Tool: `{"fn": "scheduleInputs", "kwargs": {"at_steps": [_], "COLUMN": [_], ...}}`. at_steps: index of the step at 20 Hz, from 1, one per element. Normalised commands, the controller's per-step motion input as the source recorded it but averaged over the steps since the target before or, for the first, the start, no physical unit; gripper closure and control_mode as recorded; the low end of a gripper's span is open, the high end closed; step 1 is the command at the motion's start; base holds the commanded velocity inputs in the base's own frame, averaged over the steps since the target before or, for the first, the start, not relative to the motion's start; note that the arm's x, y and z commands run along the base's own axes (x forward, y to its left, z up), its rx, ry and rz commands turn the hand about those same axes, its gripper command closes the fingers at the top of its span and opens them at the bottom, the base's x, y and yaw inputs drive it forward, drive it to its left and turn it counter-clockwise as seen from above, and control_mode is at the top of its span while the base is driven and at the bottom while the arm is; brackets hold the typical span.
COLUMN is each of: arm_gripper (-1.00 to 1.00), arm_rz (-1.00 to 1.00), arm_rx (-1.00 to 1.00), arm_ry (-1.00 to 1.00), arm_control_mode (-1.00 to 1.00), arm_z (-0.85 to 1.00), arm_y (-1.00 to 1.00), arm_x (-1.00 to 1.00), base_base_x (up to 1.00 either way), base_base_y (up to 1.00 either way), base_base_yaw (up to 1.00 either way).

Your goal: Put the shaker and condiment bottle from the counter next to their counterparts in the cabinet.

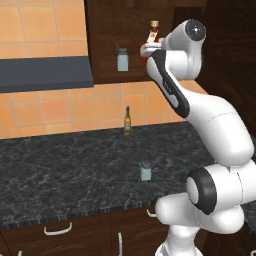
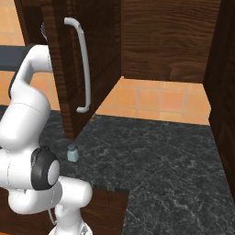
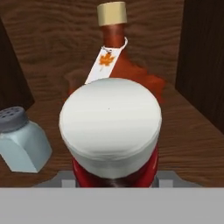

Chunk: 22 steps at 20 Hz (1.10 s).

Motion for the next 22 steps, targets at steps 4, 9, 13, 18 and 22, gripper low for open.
{"fn": "scheduleInputs", "kwargs": {"at_steps": [4,9,13,18,22], "arm_gripper": [-1.00,-1.00,-1.00,-1.00,-1.00], "arm_rz": [0.00,0.00,0.00,0.00,0.00], "arm_rx": [0.00,0.00,-0.04,-0.09,-0.02], "arm_ry": [0.09,0.01,-0.13,-0.32,-0.21], "arm_control_mode": [-1.00,-1.00,-1.00,-1.00,-1.00], "arm_z": [0.00,0.00,0.00,0.00,0.01], "arm_y": [0.00,0.00,0.00,0.00,0.00], "arm_x": [0.18,0.31,0.15,-0.05,-0.33], "base_base_x": [0.00,0.00,0.00,0.00,0.00], "base_base_y": [0.00,0.00,0.00,0.00,0.00], "base_base_yaw": [0.00,0.00,0.00,0.00,0.00]}}
